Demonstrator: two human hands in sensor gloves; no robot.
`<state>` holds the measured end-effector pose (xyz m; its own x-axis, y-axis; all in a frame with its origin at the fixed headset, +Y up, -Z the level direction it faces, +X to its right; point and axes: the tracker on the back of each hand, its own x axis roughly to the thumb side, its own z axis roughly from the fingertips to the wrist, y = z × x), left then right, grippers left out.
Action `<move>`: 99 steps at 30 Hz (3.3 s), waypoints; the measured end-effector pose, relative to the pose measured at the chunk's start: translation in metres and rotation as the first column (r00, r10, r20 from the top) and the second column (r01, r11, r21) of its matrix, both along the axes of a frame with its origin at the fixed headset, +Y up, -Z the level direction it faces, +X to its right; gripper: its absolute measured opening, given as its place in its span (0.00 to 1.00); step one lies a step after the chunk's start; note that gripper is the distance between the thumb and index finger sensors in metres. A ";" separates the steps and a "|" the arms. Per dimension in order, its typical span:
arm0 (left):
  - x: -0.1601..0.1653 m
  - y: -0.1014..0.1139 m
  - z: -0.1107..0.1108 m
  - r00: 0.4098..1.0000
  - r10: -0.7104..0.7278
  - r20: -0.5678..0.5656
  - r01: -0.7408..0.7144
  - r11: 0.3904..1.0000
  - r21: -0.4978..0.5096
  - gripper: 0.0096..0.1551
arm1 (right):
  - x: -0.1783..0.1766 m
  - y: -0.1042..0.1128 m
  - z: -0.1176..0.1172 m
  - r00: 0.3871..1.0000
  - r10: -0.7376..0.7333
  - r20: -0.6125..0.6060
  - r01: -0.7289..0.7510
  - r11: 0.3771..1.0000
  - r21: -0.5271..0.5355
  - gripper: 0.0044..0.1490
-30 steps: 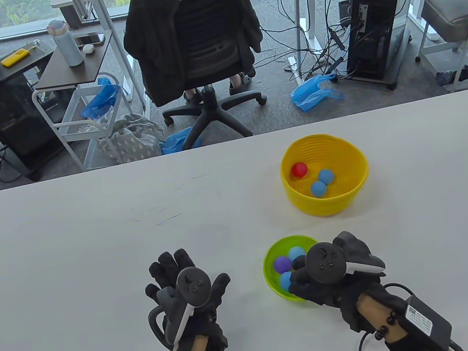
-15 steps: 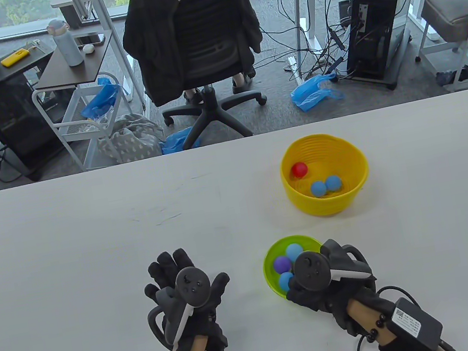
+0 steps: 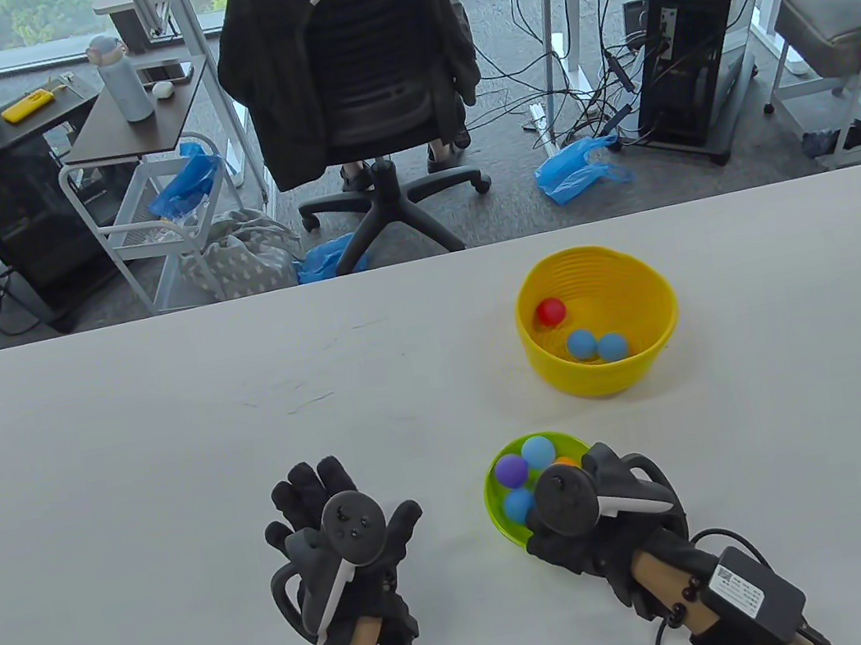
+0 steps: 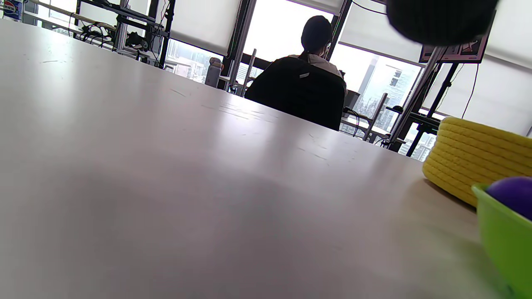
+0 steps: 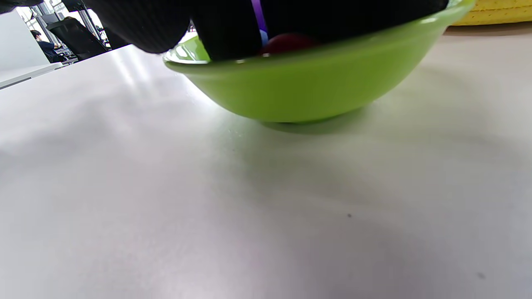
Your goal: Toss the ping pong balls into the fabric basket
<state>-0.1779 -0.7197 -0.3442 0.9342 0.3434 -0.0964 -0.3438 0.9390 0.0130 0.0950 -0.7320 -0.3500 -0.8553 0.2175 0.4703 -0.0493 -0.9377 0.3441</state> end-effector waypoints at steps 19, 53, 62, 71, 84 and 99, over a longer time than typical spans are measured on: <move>-0.002 0.001 0.001 1.000 0.007 -0.005 -0.007 1.000 0.007 0.65 | 0.048 0.043 -0.006 0.944 -0.328 0.028 0.321 0.937 0.141 0.33; -0.001 0.003 0.002 1.000 -0.018 -0.012 0.018 1.000 -0.011 0.65 | 0.179 0.011 -0.066 -0.070 -0.896 0.438 0.948 0.077 0.308 0.39; 0.000 0.004 0.003 1.000 -0.019 -0.007 0.019 1.000 -0.011 0.65 | 0.172 0.010 -0.074 -0.120 -0.898 0.423 0.986 -0.056 0.159 0.54; 0.000 0.004 0.003 1.000 -0.009 -0.006 0.009 1.000 -0.007 0.65 | 0.168 0.029 -0.057 -0.064 -0.943 0.326 0.972 0.015 0.234 0.49; -0.001 0.003 0.003 1.000 0.005 -0.003 -0.005 1.000 -0.004 0.65 | 0.131 0.065 -0.020 0.395 -0.912 0.110 0.824 0.405 0.397 0.34; 0.000 0.003 0.004 1.000 0.012 0.002 -0.012 1.000 -0.002 0.65 | 0.065 0.072 0.006 0.828 -0.561 -0.013 0.537 0.786 0.306 0.33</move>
<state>-0.1777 -0.7163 -0.3400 0.9302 0.3545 -0.0955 -0.3552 0.9347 0.0105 0.1600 -0.6605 -0.3443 -0.6672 0.5283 0.5252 -0.6001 -0.7988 0.0412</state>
